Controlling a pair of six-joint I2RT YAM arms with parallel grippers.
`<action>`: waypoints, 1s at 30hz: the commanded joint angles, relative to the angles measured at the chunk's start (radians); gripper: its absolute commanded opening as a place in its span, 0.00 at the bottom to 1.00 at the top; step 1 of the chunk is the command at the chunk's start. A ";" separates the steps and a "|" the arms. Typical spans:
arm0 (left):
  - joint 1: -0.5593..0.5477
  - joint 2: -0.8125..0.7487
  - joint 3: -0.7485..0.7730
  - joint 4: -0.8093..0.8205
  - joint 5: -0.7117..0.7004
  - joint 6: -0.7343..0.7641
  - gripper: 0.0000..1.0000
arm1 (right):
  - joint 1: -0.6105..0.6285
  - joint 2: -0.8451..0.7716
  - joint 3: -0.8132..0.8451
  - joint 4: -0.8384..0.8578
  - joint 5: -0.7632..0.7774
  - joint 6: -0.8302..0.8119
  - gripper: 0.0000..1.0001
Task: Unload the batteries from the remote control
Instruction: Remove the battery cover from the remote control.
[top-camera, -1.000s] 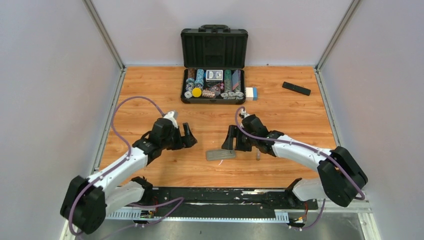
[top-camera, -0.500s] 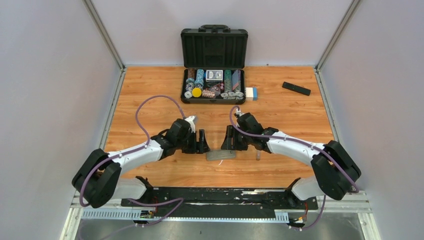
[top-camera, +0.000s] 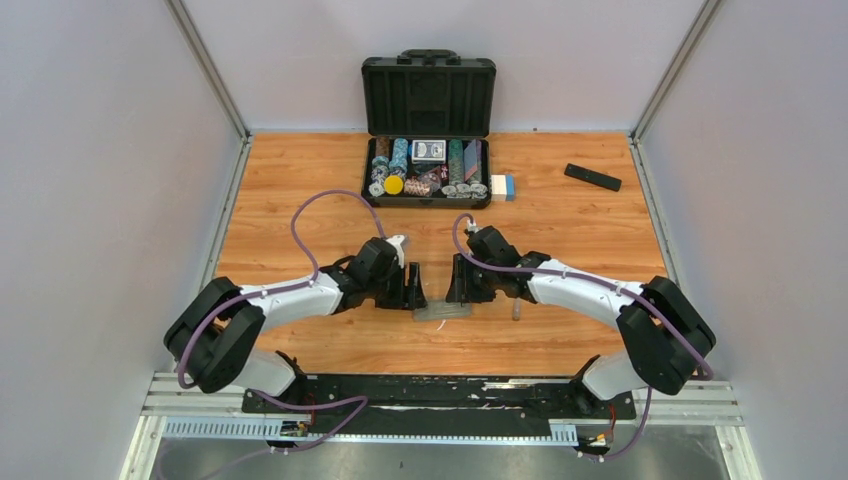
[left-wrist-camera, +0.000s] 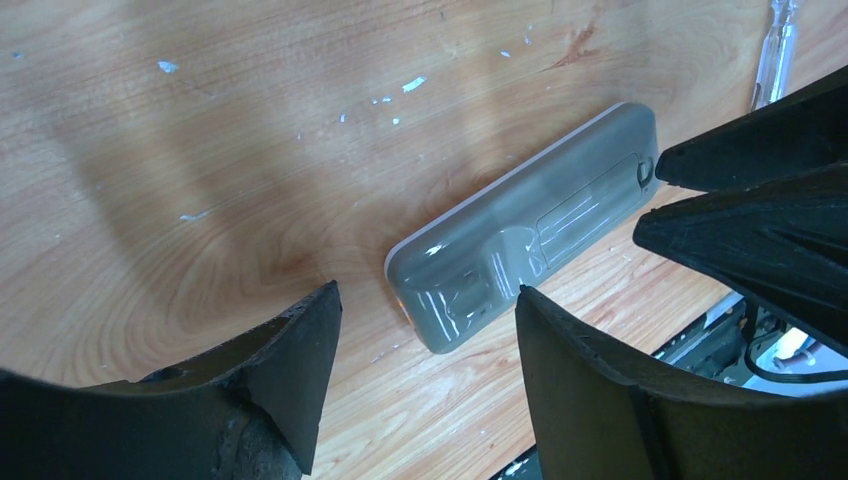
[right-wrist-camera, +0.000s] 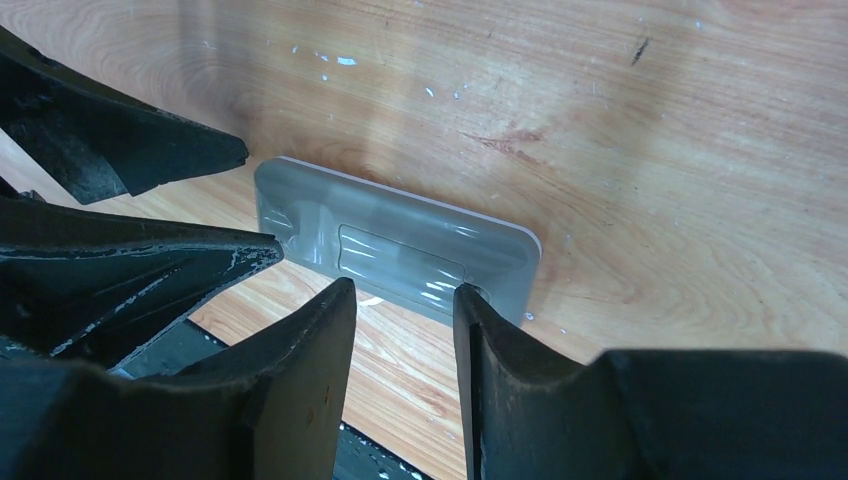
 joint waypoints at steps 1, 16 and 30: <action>-0.014 0.020 0.041 0.016 -0.011 0.003 0.72 | 0.011 0.005 0.038 -0.026 0.039 -0.015 0.41; -0.042 0.024 0.047 -0.007 -0.009 0.031 0.61 | 0.029 0.032 0.032 -0.037 0.082 -0.004 0.40; -0.066 0.058 0.079 -0.021 -0.023 0.037 0.58 | 0.040 0.047 0.028 -0.047 0.107 -0.005 0.39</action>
